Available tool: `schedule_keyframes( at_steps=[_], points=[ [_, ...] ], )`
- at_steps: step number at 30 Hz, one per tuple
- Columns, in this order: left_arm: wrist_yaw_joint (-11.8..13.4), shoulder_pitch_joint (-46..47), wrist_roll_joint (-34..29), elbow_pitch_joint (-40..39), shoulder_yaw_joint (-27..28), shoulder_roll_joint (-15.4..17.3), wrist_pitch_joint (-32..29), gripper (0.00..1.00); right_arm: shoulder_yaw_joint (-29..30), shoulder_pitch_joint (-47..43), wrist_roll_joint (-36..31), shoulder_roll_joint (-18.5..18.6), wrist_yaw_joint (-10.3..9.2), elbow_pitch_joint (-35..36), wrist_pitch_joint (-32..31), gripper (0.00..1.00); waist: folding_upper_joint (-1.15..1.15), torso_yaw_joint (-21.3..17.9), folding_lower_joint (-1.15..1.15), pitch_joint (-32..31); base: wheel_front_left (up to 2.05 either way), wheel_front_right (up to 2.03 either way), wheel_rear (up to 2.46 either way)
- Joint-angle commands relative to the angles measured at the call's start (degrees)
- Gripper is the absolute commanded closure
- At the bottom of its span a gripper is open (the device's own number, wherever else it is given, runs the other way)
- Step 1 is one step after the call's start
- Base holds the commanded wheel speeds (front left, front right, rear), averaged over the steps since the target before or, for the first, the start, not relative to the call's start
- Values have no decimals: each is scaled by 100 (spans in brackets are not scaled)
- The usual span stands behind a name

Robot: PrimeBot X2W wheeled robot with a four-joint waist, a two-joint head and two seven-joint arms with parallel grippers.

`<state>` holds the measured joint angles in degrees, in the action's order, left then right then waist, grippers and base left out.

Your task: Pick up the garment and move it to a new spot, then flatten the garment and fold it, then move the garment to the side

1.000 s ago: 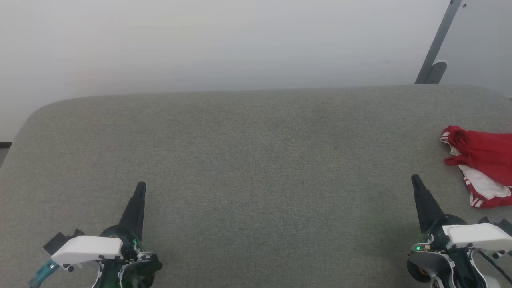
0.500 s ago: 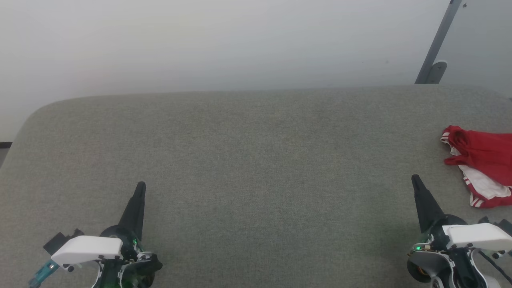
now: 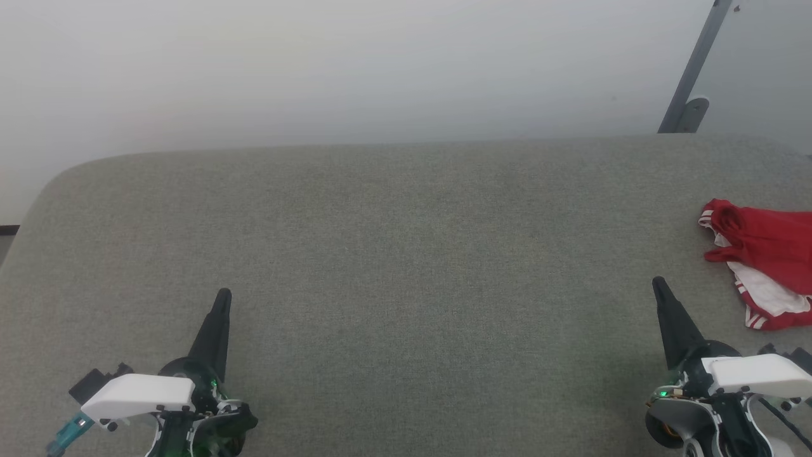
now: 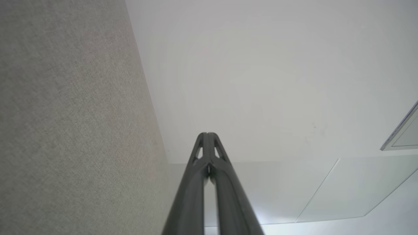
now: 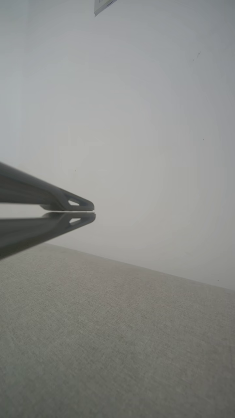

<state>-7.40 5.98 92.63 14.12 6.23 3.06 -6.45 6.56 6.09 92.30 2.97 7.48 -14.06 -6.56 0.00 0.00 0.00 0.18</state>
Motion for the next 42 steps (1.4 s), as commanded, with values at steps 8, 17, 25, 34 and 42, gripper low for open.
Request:
schedule_keyframes(
  at_steps=[8,17,25,34,42],
  points=[
    [-16,62,-18,0,24,-11,-11,100,5,36,15,-23,2,-9,-9,100,0,0,0,0,0,0,0],
    [-16,62,-22,0,28,-13,-15,100,4,36,14,-23,2,-9,-10,100,0,0,0,0,0,0,0],
    [-16,63,-25,0,29,-15,-17,100,6,36,14,-23,2,-10,-10,100,0,0,0,0,0,0,0],
    [-16,63,-28,0,31,-18,-20,100,5,36,13,-23,2,-10,-11,100,0,0,0,0,0,0,0],
    [-16,63,-29,0,33,-18,-22,100,5,37,13,-23,2,-10,-11,100,0,0,0,0,0,0,0]
  ],
)
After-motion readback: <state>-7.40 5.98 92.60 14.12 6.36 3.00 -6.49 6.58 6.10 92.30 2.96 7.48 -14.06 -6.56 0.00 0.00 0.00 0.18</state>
